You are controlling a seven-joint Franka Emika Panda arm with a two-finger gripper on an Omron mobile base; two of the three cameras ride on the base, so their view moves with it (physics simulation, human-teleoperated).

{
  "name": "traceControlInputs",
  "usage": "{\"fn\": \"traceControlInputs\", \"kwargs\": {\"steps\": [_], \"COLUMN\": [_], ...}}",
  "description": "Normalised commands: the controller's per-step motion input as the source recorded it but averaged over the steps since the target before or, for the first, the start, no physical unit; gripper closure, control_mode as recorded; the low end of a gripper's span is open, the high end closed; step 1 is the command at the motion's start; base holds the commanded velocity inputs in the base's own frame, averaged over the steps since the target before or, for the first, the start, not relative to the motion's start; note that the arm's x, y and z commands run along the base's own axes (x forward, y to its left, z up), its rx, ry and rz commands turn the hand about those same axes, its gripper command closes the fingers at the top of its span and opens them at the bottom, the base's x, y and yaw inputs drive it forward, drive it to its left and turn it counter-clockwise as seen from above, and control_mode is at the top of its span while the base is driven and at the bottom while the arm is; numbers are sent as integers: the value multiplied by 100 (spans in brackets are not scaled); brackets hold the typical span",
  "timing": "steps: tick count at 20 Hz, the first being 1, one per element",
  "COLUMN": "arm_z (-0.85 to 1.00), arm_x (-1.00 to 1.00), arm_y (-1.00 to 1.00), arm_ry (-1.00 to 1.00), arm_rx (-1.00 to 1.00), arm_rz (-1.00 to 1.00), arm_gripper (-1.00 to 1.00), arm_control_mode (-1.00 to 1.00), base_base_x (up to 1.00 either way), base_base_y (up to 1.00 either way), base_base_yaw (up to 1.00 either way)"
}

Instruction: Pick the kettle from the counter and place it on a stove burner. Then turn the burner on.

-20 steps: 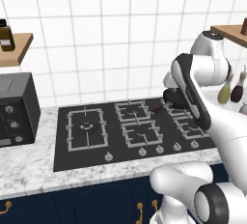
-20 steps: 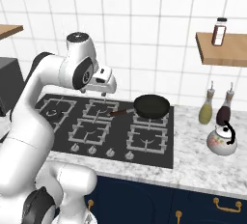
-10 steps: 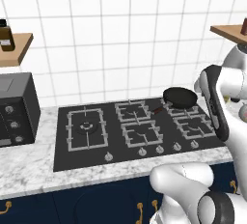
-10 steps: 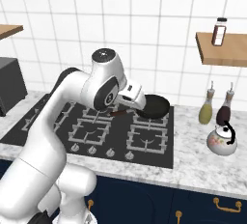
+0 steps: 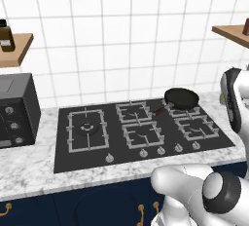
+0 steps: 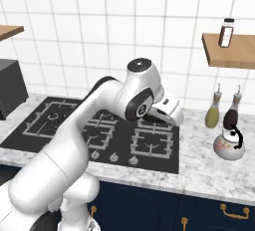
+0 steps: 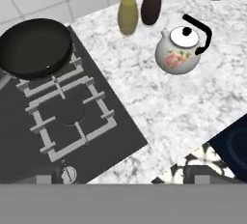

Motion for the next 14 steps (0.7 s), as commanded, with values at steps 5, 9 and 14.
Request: {"fn": "traceControlInputs", "kwargs": {"steps": [5,9,14], "arm_z": [-43,-71,-65], "arm_x": [0,0,9], "arm_y": [-100,-100,-100], "arm_ry": [0,0,-1], "arm_rx": [0,0,10], "arm_rz": [-25,-18,-7], "arm_gripper": [-100,-100,-100], "arm_control_mode": [-100,-100,-100], "base_base_x": [0,0,0], "base_base_y": [0,0,0], "base_base_yaw": [0,0,0]}}
